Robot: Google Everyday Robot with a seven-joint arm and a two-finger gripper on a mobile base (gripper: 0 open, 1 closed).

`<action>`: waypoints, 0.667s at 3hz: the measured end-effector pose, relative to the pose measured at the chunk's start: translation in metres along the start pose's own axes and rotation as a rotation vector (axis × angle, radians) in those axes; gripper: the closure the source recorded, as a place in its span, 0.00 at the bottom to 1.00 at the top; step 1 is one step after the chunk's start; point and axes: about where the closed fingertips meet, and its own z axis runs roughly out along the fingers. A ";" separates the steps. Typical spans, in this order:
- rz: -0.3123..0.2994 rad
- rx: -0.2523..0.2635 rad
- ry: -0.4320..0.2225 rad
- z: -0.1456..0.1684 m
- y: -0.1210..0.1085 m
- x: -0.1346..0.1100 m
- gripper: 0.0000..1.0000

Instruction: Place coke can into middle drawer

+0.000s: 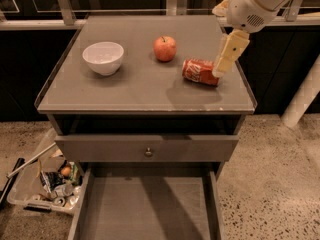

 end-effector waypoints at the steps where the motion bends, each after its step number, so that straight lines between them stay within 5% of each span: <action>1: 0.012 -0.013 -0.010 0.025 -0.008 0.008 0.00; 2: 0.032 -0.041 0.007 0.056 -0.012 0.017 0.00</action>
Offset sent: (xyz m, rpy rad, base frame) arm 0.0535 0.0000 -0.0758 -0.0045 0.0825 -0.0357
